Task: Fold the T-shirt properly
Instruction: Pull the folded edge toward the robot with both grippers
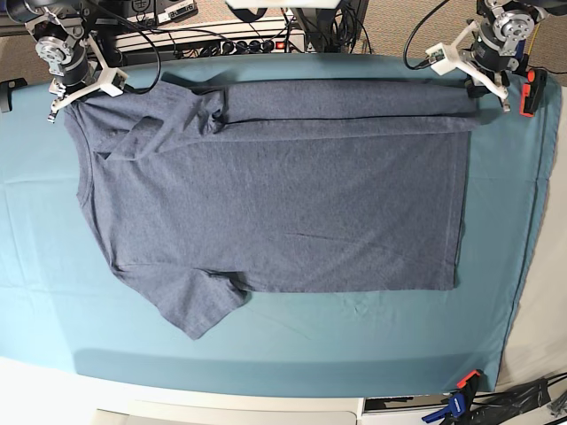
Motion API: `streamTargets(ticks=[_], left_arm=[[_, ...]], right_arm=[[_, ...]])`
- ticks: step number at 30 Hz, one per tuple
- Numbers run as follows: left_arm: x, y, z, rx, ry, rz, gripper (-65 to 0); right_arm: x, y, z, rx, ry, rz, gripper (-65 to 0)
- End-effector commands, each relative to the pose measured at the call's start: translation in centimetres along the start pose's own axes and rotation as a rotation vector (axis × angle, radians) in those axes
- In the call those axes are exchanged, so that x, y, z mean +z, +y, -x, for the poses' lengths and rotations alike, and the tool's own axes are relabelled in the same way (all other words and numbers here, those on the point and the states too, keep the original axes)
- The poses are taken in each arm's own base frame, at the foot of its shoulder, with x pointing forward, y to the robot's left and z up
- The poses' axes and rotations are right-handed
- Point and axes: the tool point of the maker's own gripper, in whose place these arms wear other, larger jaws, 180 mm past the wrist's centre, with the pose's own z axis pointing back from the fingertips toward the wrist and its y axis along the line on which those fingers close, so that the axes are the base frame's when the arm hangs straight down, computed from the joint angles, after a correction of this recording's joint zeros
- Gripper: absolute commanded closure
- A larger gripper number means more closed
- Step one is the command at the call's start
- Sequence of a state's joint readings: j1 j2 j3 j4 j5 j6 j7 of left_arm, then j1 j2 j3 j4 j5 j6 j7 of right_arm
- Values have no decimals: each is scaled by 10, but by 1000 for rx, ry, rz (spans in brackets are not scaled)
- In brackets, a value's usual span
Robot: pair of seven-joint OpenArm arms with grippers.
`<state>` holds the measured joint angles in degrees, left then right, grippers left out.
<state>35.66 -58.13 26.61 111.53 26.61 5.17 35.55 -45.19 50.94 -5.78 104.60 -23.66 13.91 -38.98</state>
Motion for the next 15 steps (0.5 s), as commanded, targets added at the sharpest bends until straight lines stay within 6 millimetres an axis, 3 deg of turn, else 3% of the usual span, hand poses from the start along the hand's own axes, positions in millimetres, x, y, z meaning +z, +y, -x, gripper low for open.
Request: streamTargets(ticks=[1,15], left_arm=[[4,-12,12,-17,44,49,0],[6,-14,14,-23,54,52,0]], right_arm=[[2,-1,9,20,36,-5,0],[5,12,17,26,63,-38,0]])
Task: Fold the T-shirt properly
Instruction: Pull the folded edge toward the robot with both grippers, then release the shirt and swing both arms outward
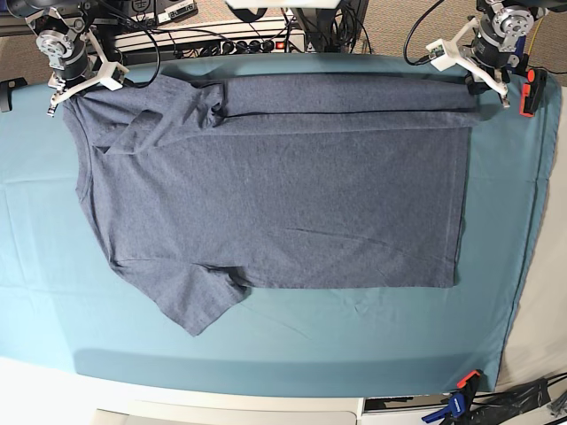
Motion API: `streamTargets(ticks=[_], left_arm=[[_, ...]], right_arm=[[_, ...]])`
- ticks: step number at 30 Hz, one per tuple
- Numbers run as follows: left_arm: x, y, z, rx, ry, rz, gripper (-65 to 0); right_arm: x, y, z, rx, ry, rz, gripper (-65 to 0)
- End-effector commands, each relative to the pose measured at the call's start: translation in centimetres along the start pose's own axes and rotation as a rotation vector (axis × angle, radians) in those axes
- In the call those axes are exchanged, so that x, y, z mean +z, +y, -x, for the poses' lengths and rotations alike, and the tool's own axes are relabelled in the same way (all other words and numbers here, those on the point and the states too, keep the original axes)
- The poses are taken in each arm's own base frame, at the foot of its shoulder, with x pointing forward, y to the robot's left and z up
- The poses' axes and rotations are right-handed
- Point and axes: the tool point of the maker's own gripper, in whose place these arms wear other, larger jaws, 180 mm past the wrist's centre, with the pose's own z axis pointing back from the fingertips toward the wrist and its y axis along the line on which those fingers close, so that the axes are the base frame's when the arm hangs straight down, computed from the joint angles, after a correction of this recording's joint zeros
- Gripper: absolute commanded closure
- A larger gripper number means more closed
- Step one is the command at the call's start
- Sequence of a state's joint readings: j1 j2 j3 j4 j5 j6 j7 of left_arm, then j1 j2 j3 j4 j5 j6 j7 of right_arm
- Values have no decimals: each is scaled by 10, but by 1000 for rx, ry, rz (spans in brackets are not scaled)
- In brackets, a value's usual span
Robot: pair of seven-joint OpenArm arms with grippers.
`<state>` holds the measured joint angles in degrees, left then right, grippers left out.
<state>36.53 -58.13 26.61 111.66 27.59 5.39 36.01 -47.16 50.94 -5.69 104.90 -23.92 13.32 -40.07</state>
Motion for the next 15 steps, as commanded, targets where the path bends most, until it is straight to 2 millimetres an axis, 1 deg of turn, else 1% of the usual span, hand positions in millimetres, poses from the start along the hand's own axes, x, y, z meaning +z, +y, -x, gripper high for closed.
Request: streamTargets(ticks=[1,9,10,11,12,13,14,15], left_arm=[[3,-11,13,-11,49,52,0],[3,-11,13,-12,51,51,0],[3,-11,13,-12,52,51,0],[3,-11,13,-12,53,52,-39],[3,-12,14,-18,56,59,-99],[3,-14,15,-28,61,71,-167],[4,-15,16,-34,65,79,-231],[4,-16,17,-36,70,82,-279]], right_arm=[[1,3,11,17,41,-21,0],[1,2,9,16,33,-22,-1],[1,3,9,10,31,-26,-90],[1,5,8,-1,28,-35,-189],[1,6,8,-10,26,-43,-269],[1,7,8,-15,27,-46,-305],[1,8,10,-16,38,-48,-306],[1,9,12,-21,54,-50,-306]])
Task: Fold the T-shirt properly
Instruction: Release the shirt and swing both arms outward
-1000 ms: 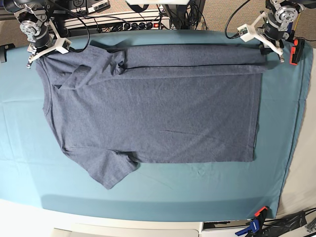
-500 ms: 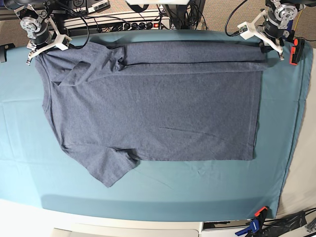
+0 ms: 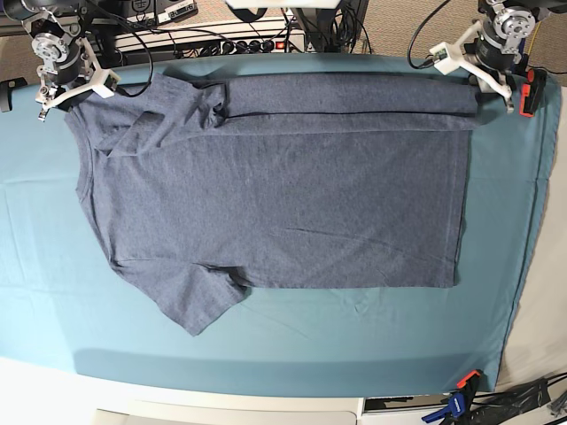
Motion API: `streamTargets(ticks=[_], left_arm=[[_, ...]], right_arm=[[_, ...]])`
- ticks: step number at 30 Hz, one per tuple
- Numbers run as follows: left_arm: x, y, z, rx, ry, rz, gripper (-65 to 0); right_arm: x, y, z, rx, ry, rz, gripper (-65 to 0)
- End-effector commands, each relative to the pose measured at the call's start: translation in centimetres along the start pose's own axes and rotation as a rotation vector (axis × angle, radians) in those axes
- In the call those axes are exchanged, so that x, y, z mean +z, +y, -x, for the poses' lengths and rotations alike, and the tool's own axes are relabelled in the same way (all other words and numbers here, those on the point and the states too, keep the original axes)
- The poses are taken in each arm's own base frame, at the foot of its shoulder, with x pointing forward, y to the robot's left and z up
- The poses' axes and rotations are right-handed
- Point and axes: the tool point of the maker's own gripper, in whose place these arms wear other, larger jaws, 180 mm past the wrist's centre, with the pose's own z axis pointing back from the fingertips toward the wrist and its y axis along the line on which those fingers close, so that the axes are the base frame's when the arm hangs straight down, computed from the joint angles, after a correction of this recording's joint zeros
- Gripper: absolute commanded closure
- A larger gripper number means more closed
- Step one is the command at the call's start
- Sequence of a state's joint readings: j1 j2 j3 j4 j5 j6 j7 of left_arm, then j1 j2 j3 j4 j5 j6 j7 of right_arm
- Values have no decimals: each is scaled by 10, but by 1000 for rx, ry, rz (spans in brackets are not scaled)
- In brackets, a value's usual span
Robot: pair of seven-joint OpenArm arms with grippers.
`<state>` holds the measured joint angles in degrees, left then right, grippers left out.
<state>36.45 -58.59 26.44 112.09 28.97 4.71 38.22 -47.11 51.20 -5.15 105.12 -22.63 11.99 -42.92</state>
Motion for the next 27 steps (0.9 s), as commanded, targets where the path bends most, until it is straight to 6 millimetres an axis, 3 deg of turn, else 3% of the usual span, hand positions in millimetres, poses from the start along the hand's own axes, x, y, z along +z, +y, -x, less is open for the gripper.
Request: streamTargets(ticks=[1,10,17,20,24,27], left_arm=[[3,-21,10,-7,38,95,-302],[13,-13,13,-28,93,63,-303],[54,2,-9,-54,32,4,-303],[73,24,-26,-52,-17,-69,-303],[79,63,-31,-70,-48,-193,-303],[73,121,-37,0,-117,-346,-302]], right_arm=[[1,15,5,10,17,-67,-306],[11,12,-1,5,18,-46,-306],[48,-19,-18,5,7,133,-305],[67,-48,-25,-15,-16,257,-305],[104,-117,-34,-108,-81,484,-305],[135,-175,-28,-257,-139,675,-305]])
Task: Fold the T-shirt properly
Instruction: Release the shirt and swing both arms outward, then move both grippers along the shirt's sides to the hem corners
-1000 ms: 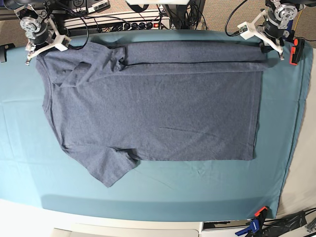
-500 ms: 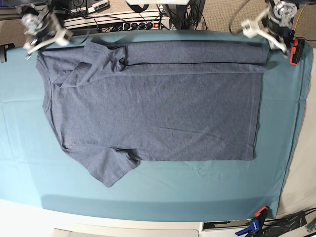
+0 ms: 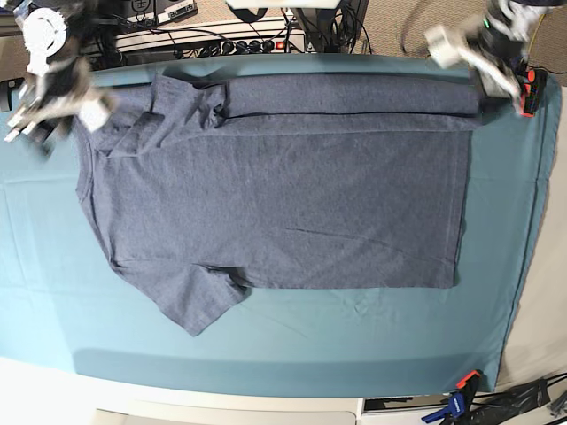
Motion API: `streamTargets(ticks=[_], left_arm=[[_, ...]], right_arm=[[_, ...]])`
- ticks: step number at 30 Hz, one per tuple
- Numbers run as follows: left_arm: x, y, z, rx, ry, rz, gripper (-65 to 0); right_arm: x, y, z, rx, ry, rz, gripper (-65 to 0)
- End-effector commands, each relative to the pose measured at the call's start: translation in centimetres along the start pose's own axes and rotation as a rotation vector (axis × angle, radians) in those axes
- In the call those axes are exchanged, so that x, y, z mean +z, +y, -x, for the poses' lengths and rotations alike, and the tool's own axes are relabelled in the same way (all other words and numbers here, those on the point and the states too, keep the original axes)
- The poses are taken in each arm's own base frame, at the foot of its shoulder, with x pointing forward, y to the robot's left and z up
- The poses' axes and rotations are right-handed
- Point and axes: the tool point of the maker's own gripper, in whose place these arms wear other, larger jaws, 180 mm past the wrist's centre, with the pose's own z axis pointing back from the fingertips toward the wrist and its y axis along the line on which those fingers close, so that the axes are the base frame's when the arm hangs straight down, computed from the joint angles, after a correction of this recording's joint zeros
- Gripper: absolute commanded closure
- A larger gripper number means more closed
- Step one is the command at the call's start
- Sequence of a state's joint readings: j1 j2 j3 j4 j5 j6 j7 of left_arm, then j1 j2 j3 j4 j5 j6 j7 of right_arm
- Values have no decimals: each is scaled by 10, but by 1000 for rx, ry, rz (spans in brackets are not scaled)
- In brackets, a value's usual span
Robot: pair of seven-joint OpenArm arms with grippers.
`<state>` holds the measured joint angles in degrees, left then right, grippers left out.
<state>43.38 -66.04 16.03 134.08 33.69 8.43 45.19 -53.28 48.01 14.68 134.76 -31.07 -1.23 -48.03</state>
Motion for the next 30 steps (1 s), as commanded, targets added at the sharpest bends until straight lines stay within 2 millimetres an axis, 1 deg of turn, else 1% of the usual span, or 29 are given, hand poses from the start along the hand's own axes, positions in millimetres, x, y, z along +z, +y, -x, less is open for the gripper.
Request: streamTargets(ticks=[1,4,6,7,8,10,12,16,20,22,25,27,30], left_arm=[[-5,30,-2,31,-22,-80,-302],[-18,79,-1,172,-65,-152,-300],[-21,105,-4,219,-104,-195,-300],[-22,115,-5,243,-117,-213,-300],[-22,122,-5,259,-124,-226,-300],[-22,130,-6,264,-129,-247,-300],[-22,139,-5,268,-123,-285,-300],[-48,147,32,325,-31,-305,-283],[-75,158,66,435,21,-272,-283],[-86,168,81,513,30,-257,-283],[-103,183,96,667,8,-208,-283],[-113,197,101,788,-33,-174,-283],[-127,218,104,990,-125,-114,-283]], right_arm=[[-5,-21,5,-63,23,62,-304],[-13,-60,12,-311,26,173,-304],[-15,-77,12,-455,2,229,-304],[-20,-78,14,-517,-5,236,-304],[-26,-75,15,-575,-13,230,-304],[-42,-63,20,-677,-24,185,-304],[-60,-54,32,-728,-9,156,-304],[-96,-46,67,-847,58,127,-304],[-128,-51,103,-975,133,118,-304],[-143,-51,120,-1066,170,116,-304],[-165,-41,139,-1242,220,80,-304],[-181,-33,145,-1372,240,32,-304],[-201,-27,146,-1523,246,-44,-304]])
